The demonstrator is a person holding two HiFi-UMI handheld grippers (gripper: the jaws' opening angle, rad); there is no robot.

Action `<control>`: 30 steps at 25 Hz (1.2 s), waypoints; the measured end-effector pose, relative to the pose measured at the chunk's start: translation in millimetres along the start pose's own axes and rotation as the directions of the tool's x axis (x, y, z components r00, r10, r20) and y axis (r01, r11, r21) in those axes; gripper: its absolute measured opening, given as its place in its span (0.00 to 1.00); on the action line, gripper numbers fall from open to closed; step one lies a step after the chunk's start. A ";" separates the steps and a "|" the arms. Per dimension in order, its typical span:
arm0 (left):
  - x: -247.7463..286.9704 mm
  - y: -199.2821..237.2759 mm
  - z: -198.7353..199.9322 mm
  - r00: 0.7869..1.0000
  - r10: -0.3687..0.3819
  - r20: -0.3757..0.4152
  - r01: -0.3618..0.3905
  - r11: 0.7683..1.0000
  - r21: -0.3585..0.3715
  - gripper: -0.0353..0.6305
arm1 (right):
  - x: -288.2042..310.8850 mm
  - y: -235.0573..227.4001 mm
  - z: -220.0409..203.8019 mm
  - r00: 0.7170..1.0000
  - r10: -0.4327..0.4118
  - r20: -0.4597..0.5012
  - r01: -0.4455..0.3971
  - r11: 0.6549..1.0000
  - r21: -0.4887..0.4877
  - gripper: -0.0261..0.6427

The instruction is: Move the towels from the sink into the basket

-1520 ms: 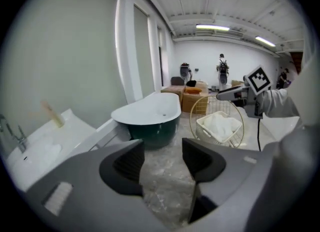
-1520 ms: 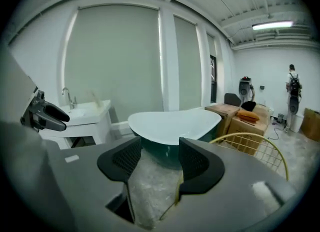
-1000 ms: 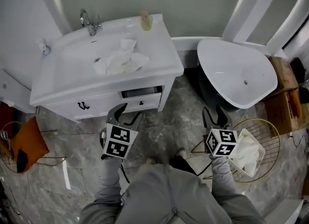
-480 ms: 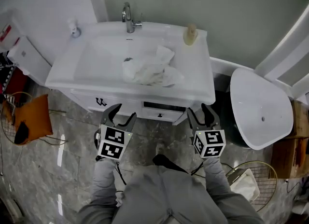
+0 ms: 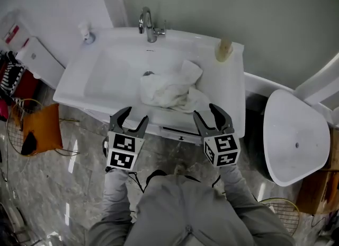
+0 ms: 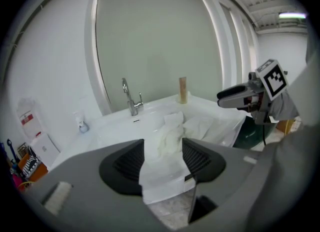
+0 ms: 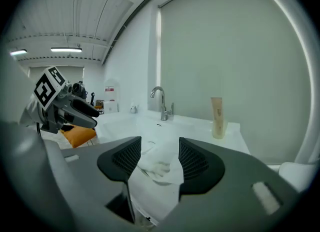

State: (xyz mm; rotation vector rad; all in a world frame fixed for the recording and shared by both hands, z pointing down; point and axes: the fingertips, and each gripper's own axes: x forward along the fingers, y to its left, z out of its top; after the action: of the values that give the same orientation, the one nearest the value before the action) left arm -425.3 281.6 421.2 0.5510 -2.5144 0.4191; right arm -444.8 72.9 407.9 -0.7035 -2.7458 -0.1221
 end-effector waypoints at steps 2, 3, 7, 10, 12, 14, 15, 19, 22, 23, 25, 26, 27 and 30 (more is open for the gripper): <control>8.4 7.4 1.1 1.000 0.003 -0.011 -0.003 1.000 -0.002 0.49 | 14.3 3.9 1.0 1.000 0.028 -0.013 -0.028 1.000 -0.005 0.39; 13.5 10.8 2.1 1.000 0.000 -0.015 0.000 1.000 -0.001 0.49 | 21.2 6.2 0.7 0.999 0.042 -0.023 -0.042 0.999 -0.007 0.39; 41.7 24.7 8.7 0.999 -0.041 -0.031 0.042 0.999 0.022 0.49 | 52.3 12.7 -7.1 0.993 0.083 -0.089 -0.084 0.996 -0.009 0.39; 71.2 34.0 4.7 0.992 -0.108 -0.067 0.111 0.993 0.038 0.49 | 77.4 13.3 -20.9 0.984 0.078 -0.162 -0.080 0.997 -0.009 0.39; 94.1 42.3 2.5 0.983 -0.154 -0.098 0.160 0.986 0.056 0.49 | 95.0 11.7 -29.3 0.973 0.065 -0.220 -0.069 0.998 -0.009 0.39; 118.6 51.9 0.5 0.971 -0.196 -0.137 0.209 0.974 0.091 0.49 | 113.0 10.9 -36.8 0.958 0.052 -0.283 -0.058 0.998 -0.012 0.39; 131.5 55.8 -1.5 0.962 -0.219 -0.161 0.239 0.965 0.111 0.49 | 121.5 11.0 -41.3 0.947 0.047 -0.317 -0.054 0.998 -0.016 0.39; 184.8 63.9 -12.2 0.918 -0.301 -0.259 0.356 0.913 0.198 0.50 | 151.1 13.9 -65.0 0.884 0.019 -0.467 -0.055 0.996 -0.064 0.42; 223.6 64.4 -24.4 0.877 -0.351 -0.328 0.439 0.863 0.251 0.51 | 170.0 22.2 -92.0 0.818 0.033 -0.574 -0.072 0.996 -0.045 0.42; 235.7 63.2 -30.4 0.862 -0.365 -0.352 0.466 0.843 0.269 0.51 | 175.1 25.2 -99.8 0.794 0.041 -0.607 -0.073 0.997 -0.029 0.44; 257.7 60.7 -44.7 0.831 -0.383 -0.403 0.516 0.802 0.302 0.52 | 183.9 29.1 -112.0 0.743 0.038 -0.669 -0.069 0.997 -0.021 0.46; 267.4 59.6 -52.0 0.817 -0.388 -0.427 0.536 0.783 0.315 0.52 | 188.4 29.9 -116.4 0.720 0.028 -0.694 -0.069 0.997 -0.031 0.46; 276.2 58.4 -58.7 0.803 -0.392 -0.449 0.555 0.765 0.326 0.53 | 192.7 30.4 -120.3 0.698 0.018 -0.716 -0.072 0.996 -0.045 0.46; 296.6 53.1 -73.9 0.768 -0.409 -0.493 0.603 0.721 0.341 0.54 | 202.9 30.7 -133.5 0.628 -0.013 -0.778 -0.081 0.993 -0.082 0.46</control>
State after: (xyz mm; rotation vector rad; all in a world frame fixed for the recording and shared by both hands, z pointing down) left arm -648.9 268.9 635.9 1.2056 -1.7506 0.8493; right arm -563.2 171.5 598.1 -0.5451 -1.8795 -0.4606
